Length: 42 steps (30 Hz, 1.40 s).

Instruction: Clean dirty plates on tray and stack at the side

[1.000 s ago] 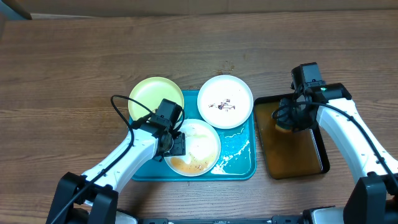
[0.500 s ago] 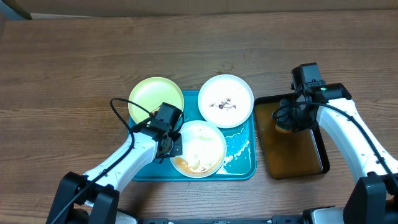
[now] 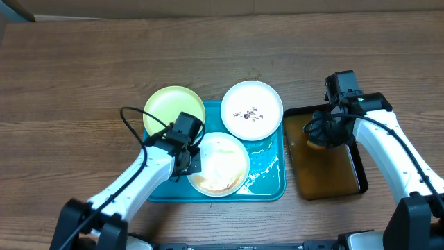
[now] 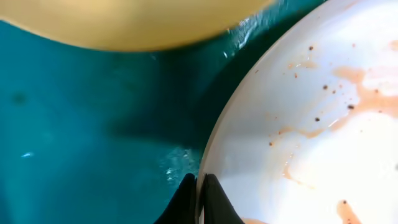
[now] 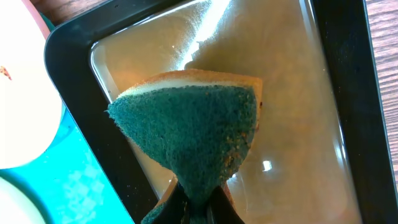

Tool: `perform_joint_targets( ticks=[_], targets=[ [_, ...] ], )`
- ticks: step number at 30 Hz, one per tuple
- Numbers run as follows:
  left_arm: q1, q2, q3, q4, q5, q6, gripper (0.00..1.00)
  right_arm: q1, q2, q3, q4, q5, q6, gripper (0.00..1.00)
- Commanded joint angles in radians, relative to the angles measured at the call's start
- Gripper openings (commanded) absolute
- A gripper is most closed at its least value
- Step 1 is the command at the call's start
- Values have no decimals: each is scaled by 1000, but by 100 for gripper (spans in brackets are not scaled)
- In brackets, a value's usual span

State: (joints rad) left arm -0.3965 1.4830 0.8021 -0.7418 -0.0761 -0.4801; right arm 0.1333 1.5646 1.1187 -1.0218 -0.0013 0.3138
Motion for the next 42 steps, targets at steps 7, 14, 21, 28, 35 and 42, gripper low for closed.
perform_joint_targets(
  ticks=[7, 14, 21, 28, 35, 42],
  targets=[
    [-3, -159, 133, -43, -208, 160, 4, 1, -3, -1, 11, -3, 0, 4],
    [-57, -170, 156, -48, -419, 253, 4, 1, -3, -1, 48, 0, -51, 4],
    [-148, -170, 179, -47, -620, 302, 4, 1, -3, -1, 61, 0, -56, 4],
    [-267, -170, 198, -19, -865, 318, 4, 1, -3, -1, 67, 0, -56, 4],
    [-381, -170, 198, 66, -1030, 380, 4, 1, -3, -1, 66, 0, -56, 4],
    [-447, -169, 198, 70, -1185, 380, 4, 1, -3, -1, 64, 0, -56, 4]
  ],
)
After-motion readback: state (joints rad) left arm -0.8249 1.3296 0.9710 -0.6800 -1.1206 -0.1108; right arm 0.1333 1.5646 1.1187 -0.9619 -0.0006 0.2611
